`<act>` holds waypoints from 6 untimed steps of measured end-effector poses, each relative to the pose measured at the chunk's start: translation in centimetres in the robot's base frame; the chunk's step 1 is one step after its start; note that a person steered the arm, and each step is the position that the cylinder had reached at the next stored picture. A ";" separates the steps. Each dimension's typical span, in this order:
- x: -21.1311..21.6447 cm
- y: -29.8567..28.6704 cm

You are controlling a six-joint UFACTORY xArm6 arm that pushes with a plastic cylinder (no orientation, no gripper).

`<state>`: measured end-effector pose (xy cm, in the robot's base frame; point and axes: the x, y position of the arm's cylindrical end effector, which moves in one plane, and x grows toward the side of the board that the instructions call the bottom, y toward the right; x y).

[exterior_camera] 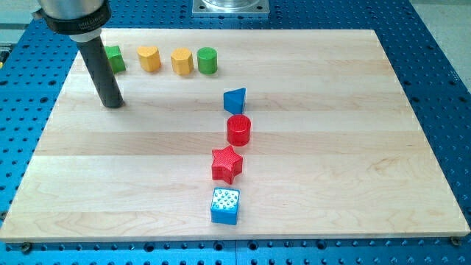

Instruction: Move your arm to the bottom of the green star

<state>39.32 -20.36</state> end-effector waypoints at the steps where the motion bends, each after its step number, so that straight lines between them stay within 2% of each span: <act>1: 0.0 0.0; 4: 0.2 -1.4; 6: 2.1 -5.1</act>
